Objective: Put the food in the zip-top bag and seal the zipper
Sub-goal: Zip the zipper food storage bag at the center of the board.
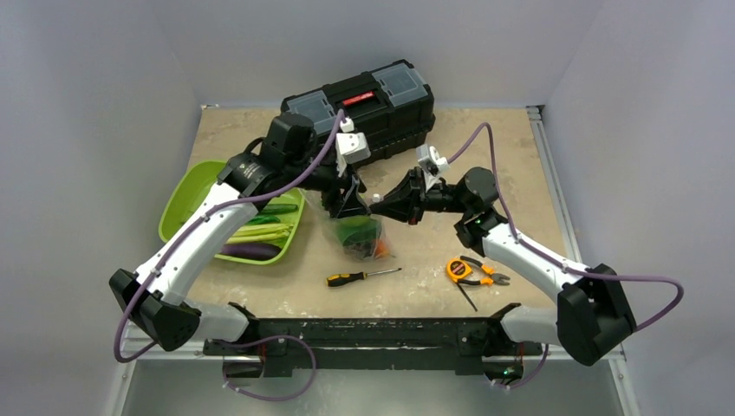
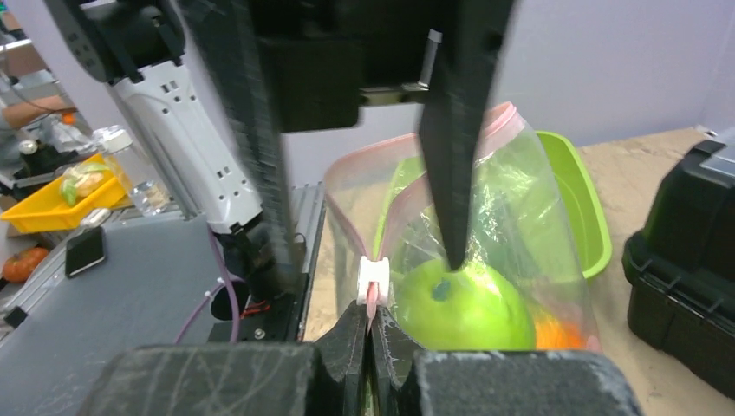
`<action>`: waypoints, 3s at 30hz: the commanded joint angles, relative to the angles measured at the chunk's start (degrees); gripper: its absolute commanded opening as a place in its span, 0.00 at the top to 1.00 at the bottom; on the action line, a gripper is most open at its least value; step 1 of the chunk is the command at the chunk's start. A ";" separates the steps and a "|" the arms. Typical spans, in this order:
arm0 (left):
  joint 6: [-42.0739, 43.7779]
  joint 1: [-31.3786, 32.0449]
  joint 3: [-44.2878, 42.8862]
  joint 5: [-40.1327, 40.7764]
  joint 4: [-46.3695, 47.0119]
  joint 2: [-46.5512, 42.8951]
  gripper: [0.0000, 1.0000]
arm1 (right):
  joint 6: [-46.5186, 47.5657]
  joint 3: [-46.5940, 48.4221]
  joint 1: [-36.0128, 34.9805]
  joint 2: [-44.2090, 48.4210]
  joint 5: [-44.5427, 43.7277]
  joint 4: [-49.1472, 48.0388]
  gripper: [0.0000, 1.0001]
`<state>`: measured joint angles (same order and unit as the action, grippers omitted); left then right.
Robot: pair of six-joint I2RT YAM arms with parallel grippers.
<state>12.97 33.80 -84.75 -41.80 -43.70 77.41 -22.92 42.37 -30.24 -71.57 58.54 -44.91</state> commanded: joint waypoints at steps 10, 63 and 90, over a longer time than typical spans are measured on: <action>-6.11 0.98 -2.84 -9.29 6.04 -0.43 0.34 | 0.40 0.32 0.56 0.99 -5.82 1.00 1.00; -3.82 0.12 2.24 -0.46 6.93 -2.32 1.00 | -25.00 -7.64 -0.58 -3.11 -18.62 -23.58 1.00; -6.52 -0.18 6.60 4.42 6.83 -6.53 0.46 | -10.84 -1.99 -0.53 -1.21 -11.30 -8.02 1.00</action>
<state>4.14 33.76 -81.19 -40.53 -36.91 74.89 -31.92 40.10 -31.05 -73.60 48.90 -48.71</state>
